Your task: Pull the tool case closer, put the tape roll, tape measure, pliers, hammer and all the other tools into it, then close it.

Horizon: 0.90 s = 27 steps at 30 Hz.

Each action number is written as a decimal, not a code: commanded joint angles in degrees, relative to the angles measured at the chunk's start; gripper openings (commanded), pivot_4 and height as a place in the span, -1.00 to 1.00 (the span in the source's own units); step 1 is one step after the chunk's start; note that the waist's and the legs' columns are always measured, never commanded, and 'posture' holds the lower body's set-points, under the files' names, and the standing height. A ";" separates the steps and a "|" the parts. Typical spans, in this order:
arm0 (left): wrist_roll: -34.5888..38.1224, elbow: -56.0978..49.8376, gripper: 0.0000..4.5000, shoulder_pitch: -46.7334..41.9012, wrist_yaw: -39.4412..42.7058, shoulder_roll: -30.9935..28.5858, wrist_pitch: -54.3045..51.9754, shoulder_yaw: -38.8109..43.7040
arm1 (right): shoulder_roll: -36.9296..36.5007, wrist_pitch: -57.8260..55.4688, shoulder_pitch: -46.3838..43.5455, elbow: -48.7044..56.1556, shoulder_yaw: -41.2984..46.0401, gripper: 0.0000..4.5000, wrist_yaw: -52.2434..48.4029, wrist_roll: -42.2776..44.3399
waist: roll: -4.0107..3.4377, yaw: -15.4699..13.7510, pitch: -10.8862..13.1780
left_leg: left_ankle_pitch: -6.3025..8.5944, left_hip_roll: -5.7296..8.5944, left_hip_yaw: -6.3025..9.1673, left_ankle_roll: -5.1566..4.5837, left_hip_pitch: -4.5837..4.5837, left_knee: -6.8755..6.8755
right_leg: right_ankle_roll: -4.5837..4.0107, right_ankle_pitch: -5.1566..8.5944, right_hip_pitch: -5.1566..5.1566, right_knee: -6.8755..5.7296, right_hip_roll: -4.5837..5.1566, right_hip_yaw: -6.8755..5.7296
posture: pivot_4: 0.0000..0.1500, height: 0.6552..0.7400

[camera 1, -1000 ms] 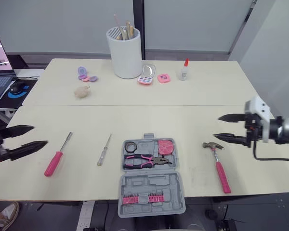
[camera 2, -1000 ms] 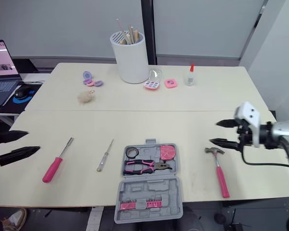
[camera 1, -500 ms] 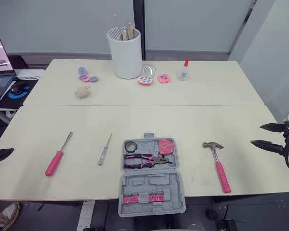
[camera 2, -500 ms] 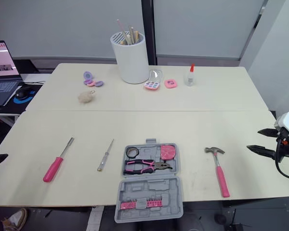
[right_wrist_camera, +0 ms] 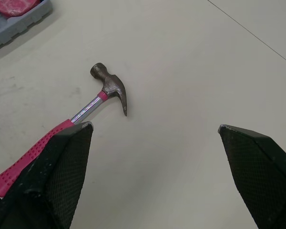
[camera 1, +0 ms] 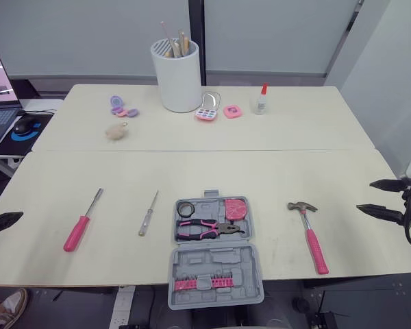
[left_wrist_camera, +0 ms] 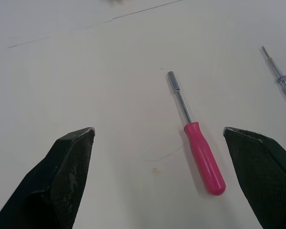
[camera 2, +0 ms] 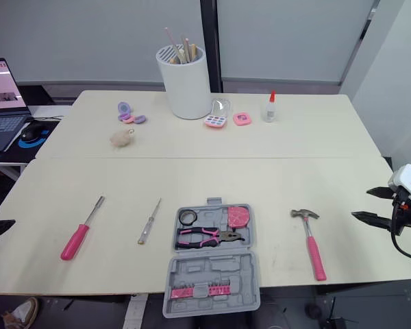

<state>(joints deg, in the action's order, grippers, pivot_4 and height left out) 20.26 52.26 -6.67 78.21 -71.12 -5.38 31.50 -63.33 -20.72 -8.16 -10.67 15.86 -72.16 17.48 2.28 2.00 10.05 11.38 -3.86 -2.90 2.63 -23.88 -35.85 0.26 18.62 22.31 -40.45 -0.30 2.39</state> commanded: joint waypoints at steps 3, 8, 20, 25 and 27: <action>3.96 -19.76 0.72 9.42 0.43 2.71 -5.54 4.73 | -0.64 0.38 -1.67 7.81 -2.94 0.92 -0.34 -0.08 | -0.02 0.07 -0.01 | 0.00 -0.03 0.00 0.00 0.00 0.01 | 0.00 0.00 -0.01 -0.02 0.02 0.07 | 1.00 1.00; 7.43 -44.64 0.01 20.43 -2.16 9.04 -13.27 6.52 | 0.62 -0.36 -3.77 14.42 -8.56 0.26 0.55 -1.16 | -0.01 0.30 -0.01 | 0.00 -0.02 0.16 0.01 0.00 -0.03 | 0.00 0.00 -0.01 -0.07 0.09 0.12 | 1.00 1.00; 0.43 -73.47 -1.00 24.88 -13.78 17.56 -15.96 -13.90 | 9.72 -1.47 -6.55 28.08 -27.97 -0.99 5.64 -9.69 | -0.01 -0.02 -0.03 | 0.00 0.14 0.58 0.01 -0.01 -0.11 | 0.02 0.00 -0.10 -0.08 0.07 0.11 | 1.00 1.00; -4.26 -73.14 -1.00 22.93 -17.59 19.48 -14.61 -21.43 | 12.79 -1.58 -7.42 28.77 -33.07 -0.99 6.98 -12.94 | 0.00 -0.10 -0.04 | 0.00 0.13 0.63 0.01 -0.02 -0.13 | 0.01 0.00 -0.11 -0.08 -0.01 0.11 | 1.00 1.00; -5.74 -72.55 -1.00 21.89 -18.96 20.41 -14.33 -23.92 | 14.13 -1.80 -7.30 28.92 -34.59 -0.99 7.71 -14.02 | 0.00 -0.13 -0.04 | 0.00 0.13 0.68 0.01 -0.01 -0.14 | 0.01 0.00 -0.14 -0.08 -0.03 0.09 | 1.00 1.00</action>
<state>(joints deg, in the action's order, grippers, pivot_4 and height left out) 15.69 -20.01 15.70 60.34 -51.07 -20.71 8.71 -49.38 -22.40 -14.99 16.40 -18.20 -64.92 4.30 2.28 1.87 10.01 11.38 -3.74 -2.22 2.63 -23.90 -35.99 0.27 18.62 22.17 -40.54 -0.34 2.48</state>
